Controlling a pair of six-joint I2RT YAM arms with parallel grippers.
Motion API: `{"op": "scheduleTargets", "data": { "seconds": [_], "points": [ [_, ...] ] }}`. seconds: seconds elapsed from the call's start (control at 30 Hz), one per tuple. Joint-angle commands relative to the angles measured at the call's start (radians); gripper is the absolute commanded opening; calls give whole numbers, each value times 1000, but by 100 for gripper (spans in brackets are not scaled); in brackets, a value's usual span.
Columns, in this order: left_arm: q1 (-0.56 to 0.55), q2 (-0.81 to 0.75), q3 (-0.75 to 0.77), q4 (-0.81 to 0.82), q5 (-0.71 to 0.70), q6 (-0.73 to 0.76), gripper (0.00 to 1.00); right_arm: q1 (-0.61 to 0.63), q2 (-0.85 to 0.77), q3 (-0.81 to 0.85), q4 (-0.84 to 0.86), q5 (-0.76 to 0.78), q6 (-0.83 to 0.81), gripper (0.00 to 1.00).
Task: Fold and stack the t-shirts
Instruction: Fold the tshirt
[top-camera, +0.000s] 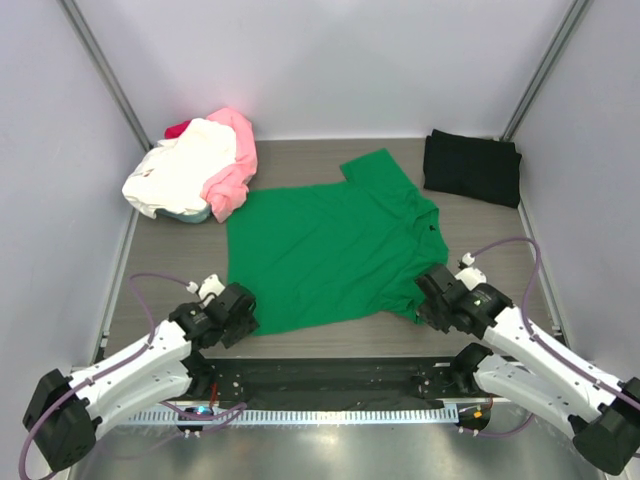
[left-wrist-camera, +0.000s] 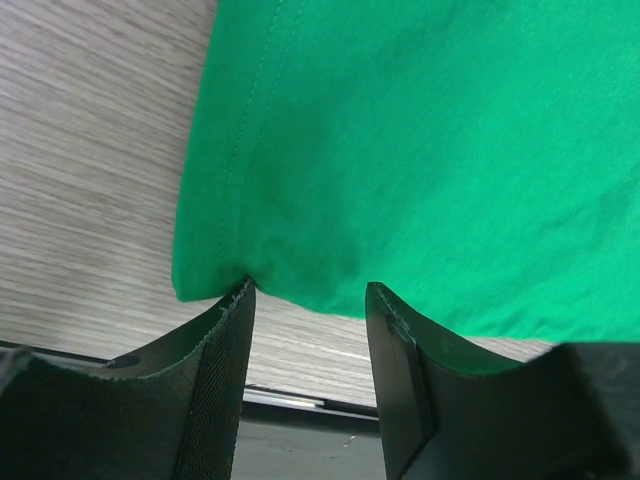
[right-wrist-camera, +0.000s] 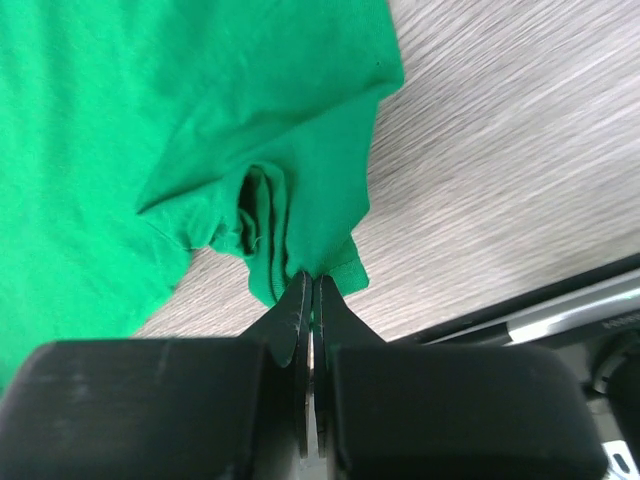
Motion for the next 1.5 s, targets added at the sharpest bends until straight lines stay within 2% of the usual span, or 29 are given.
{"op": "scheduleTargets", "data": {
  "seconds": [0.0, 0.23, 0.4, 0.63, 1.07, 1.33, 1.47],
  "points": [
    [1, 32, -18, 18, -22, -20, 50, 4, -54, 61, -86, 96, -3, 1],
    [-2, -37, 12, -89, -31, -60, 48, 4, -109, 118, -203, 179, 12, 1],
    [-11, -58, 86, -269, -101, -86, 50, 5, -103, 147, -237, 236, 17, 1],
    [-61, 2, 42, -254, -54, -147, 51, 4, -82, 139, -217, 254, 3, 1],
    [-64, 94, 80, -232, -190, -127, 53, 2, -129, 162, -237, 279, -12, 1],
    [-64, -39, 46, -168, -212, -129, 44, 2, -139, 161, -237, 276, -20, 1],
    [-64, -118, 30, -192, -235, -143, 47, 2, -131, 156, -231, 271, -20, 1]
  ]
}}
